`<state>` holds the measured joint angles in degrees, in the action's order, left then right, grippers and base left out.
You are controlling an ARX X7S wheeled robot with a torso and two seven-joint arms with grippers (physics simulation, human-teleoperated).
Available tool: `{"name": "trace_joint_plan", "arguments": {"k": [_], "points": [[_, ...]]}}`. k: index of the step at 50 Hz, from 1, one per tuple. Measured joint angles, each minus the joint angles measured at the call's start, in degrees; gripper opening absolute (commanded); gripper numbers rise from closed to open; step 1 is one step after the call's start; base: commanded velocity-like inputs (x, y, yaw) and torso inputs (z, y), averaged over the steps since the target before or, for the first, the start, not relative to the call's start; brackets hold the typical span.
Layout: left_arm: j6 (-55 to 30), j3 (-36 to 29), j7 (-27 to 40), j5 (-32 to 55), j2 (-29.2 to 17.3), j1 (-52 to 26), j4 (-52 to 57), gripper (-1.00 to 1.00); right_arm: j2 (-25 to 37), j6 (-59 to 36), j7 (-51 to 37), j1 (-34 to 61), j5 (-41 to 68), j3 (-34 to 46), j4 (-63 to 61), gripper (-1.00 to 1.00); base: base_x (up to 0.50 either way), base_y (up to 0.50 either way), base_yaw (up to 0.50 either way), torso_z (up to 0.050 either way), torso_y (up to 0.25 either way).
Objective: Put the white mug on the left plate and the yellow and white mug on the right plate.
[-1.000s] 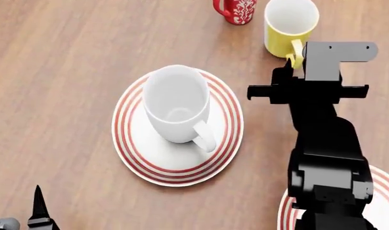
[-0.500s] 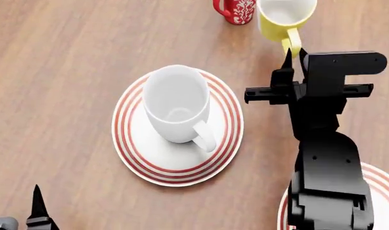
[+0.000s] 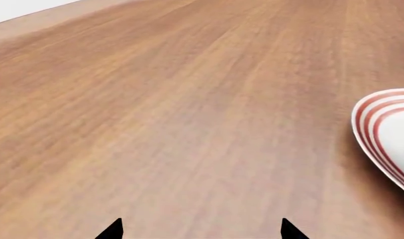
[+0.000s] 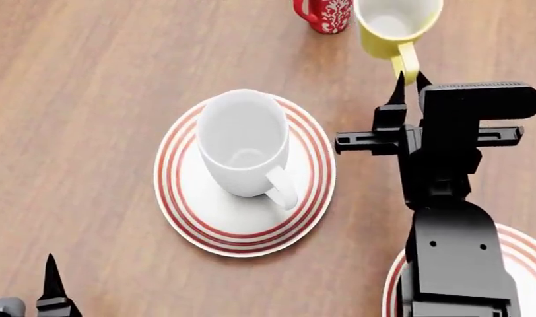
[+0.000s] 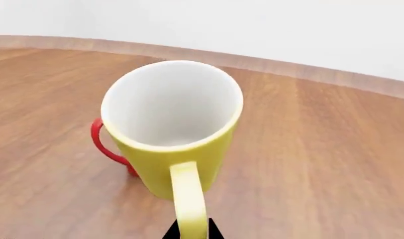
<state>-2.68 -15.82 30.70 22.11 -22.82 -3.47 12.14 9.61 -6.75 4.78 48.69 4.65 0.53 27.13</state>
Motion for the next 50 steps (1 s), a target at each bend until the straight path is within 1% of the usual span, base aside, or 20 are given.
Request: {"name": "trace_joint_plan", "arguments": {"k": [5,16,24,38,50], "points": [[-0.12,-0.05,0.31,-0.06,0.11,-0.03,-0.03,1.00,0.92,-2.56,0.96,-2.99,1.63,-0.66,-5.85,-1.00,0.00,0.00,0.00,0.000,0.000],[-0.14,-0.20,0.83,-0.50,0.12,-0.05,-0.21,1.00,5.32,-14.30,1.95,-14.32,6.71,-5.07,-29.04,-1.00,0.00,0.00,0.00,0.000,0.000],[-0.11,0.18,1.01,-0.20,-0.27,0.18,0.07,1.00,7.45,-20.58,1.47,-21.48,9.39,-8.53,-42.59,-1.00,0.00,0.00,0.00,0.000,0.000],[0.00,0.48,1.34,0.05,-0.65,0.52,0.68,1.00,8.14,-21.03,3.48,-38.94,14.70,-16.78,-60.01,-1.00,0.00,0.00,0.00,0.000,0.001],[0.11,0.50,1.48,0.12,-0.87,0.63,0.97,1.00,6.93,-17.55,5.86,-51.71,18.32,-23.89,-68.21,-1.00,0.00,0.00,0.00,0.000,0.000]]}}
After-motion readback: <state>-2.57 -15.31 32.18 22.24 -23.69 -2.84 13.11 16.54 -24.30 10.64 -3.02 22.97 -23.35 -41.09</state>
